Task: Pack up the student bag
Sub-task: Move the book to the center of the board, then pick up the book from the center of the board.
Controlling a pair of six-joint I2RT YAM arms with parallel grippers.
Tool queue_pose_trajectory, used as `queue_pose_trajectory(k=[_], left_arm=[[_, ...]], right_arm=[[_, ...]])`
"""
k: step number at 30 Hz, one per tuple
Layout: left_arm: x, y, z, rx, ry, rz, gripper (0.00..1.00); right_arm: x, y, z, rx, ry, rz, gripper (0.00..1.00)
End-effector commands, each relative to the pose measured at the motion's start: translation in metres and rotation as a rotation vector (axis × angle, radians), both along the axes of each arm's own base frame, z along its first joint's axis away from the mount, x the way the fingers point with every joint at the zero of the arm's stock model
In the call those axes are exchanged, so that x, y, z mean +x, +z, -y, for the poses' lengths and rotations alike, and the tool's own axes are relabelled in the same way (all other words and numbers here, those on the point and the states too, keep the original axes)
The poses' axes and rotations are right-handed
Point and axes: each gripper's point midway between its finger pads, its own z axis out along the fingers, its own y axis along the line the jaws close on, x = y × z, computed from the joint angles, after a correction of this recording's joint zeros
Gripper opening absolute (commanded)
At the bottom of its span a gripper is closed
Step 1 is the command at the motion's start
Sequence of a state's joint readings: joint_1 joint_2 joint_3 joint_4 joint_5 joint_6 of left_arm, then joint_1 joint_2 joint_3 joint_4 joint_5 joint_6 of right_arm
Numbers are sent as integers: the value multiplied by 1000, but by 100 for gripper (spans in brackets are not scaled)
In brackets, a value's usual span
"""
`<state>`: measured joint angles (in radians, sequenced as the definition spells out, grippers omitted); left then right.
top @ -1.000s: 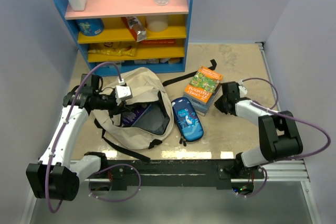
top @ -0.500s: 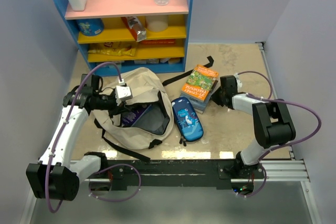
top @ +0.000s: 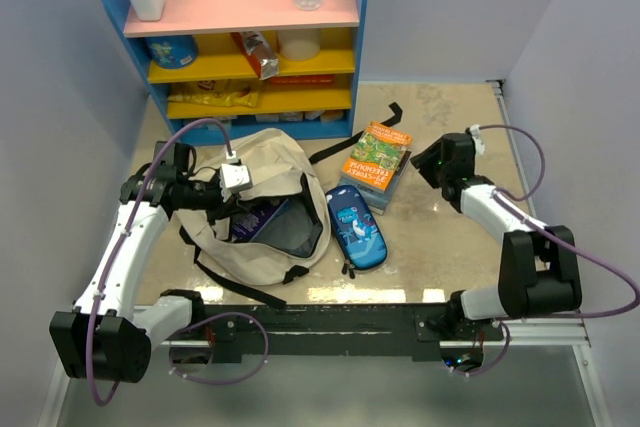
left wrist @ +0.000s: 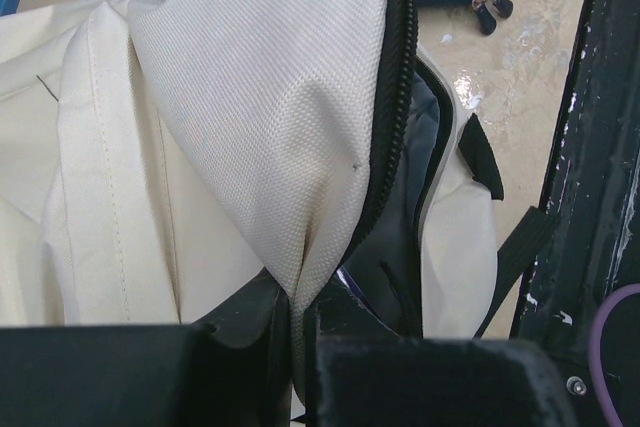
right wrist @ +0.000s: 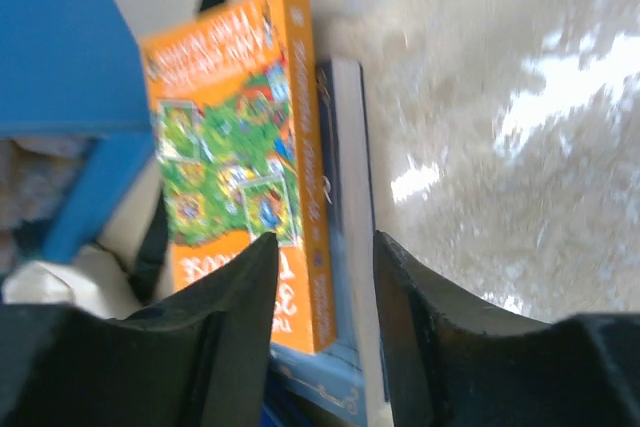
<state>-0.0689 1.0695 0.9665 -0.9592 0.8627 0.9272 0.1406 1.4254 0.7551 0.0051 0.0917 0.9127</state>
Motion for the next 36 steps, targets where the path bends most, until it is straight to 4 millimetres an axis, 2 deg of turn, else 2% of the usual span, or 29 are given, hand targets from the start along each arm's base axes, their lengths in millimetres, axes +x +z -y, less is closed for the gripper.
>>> queue_pose_trajectory(k=[1, 7, 8, 12, 14, 15, 17, 20, 21, 23, 26, 33, 36], left_arm=[[3, 8, 7, -33, -41, 46, 0], [3, 9, 7, -30, -41, 47, 0], [3, 8, 6, -26, -41, 49, 0], [5, 4, 5, -19, -40, 40, 0], [5, 3, 5, -18, -41, 35, 0], [6, 3, 5, -18, -41, 35, 0], [6, 1, 5, -13, -41, 30, 0], [6, 1, 5, -13, -43, 29, 0], [6, 0, 5, -12, -42, 26, 0], [7, 1, 5, -14, -42, 26, 0], [7, 0, 4, -8, -42, 26, 0], [8, 0, 4, -7, -42, 27, 0], [8, 1, 5, -12, -43, 27, 0]], right_arm=[[28, 25, 18, 22, -31, 81, 49], [70, 22, 26, 48, -27, 130, 61], [77, 16, 20, 71, 5, 136, 62], [97, 12, 17, 88, 20, 165, 62], [107, 18, 15, 95, 32, 198, 62], [110, 11, 14, 96, 40, 189, 62], [117, 13, 13, 94, 45, 211, 62], [125, 4, 8, 119, 72, 212, 63], [127, -7, 7, 126, 78, 193, 63], [132, -10, 3, 146, 100, 190, 63], [137, -25, -2, 170, 116, 167, 63], [142, -24, -8, 187, 158, 180, 61], [143, -23, -9, 198, 167, 182, 56]])
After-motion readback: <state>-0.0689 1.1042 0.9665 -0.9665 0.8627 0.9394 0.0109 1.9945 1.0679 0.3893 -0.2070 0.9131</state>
